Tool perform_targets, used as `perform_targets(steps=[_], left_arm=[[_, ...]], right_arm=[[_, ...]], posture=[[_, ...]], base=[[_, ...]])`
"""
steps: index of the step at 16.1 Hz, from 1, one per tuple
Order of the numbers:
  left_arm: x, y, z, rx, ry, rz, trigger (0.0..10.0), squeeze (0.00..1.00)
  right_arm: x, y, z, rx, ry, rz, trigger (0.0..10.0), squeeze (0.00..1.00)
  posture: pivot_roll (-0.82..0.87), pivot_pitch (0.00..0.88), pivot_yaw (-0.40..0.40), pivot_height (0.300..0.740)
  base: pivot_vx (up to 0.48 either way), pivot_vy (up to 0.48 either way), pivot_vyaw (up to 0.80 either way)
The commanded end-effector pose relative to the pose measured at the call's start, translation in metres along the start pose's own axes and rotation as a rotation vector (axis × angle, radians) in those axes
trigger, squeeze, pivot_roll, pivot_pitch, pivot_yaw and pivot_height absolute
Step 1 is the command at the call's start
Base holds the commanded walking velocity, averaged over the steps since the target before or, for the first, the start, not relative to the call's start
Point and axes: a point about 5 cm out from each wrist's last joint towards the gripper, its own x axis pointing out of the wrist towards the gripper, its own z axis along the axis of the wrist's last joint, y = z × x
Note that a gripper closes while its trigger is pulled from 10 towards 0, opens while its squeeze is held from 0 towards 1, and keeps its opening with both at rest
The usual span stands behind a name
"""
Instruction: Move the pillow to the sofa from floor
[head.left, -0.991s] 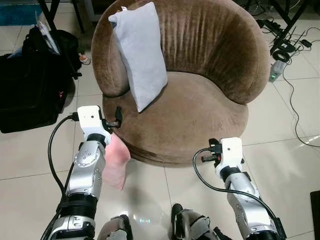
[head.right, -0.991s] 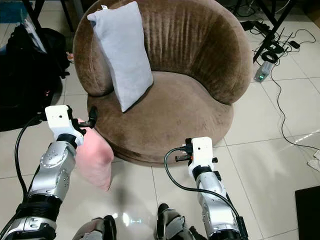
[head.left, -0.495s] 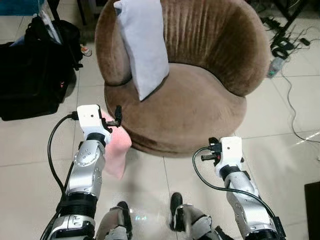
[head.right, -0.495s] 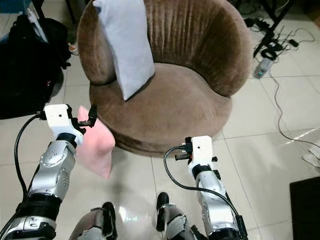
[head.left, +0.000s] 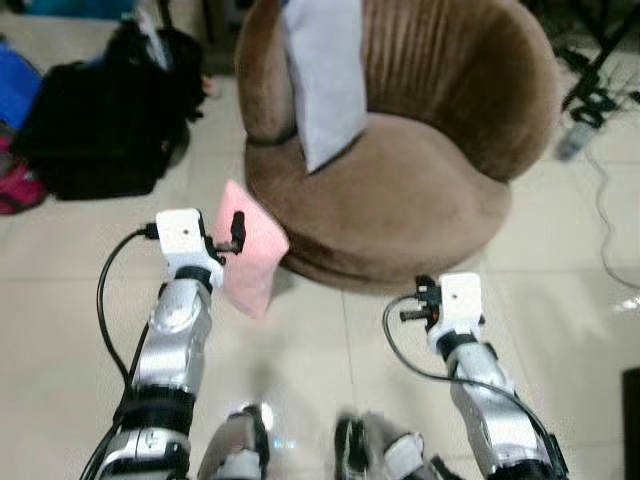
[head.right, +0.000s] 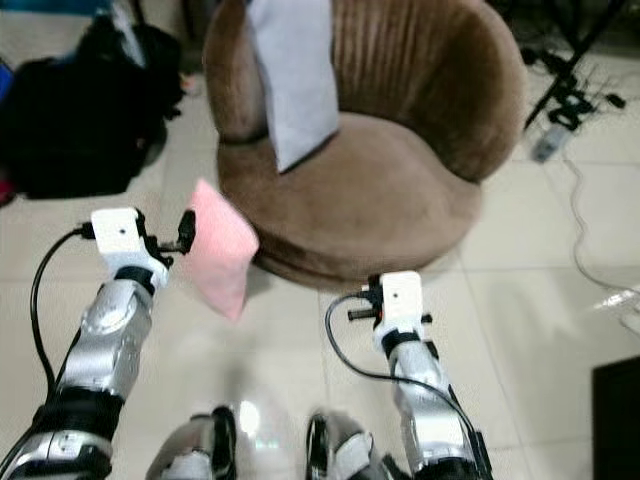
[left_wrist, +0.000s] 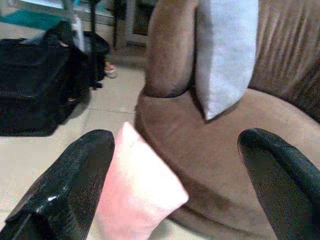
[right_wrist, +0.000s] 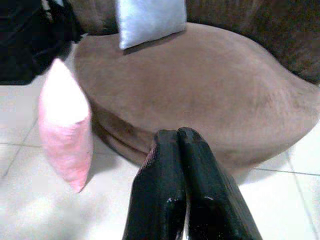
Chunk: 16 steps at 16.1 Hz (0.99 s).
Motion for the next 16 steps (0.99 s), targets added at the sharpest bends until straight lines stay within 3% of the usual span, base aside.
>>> perform_targets(steps=[1,16], left_arm=[[-0.0036,-0.0021,-0.0064,-0.011,0.019,-0.002,10.0,0.00],[-0.0033,-0.0027,-0.0007,0.012,-0.009,-0.010,10.0,0.00]], right_arm=[[-0.0040,-0.0058,-0.0066,-0.012,0.022,-0.015,10.0,0.00],[-0.0055,-0.0052,-0.0088,-0.019,0.032,-0.002,10.0,0.00]], posture=[[-0.09,0.226,-0.072,0.740],[-0.08,0.239,-0.076,0.740]], base=[[-0.240,0.000,0.00],[-0.247,0.000,0.00]])
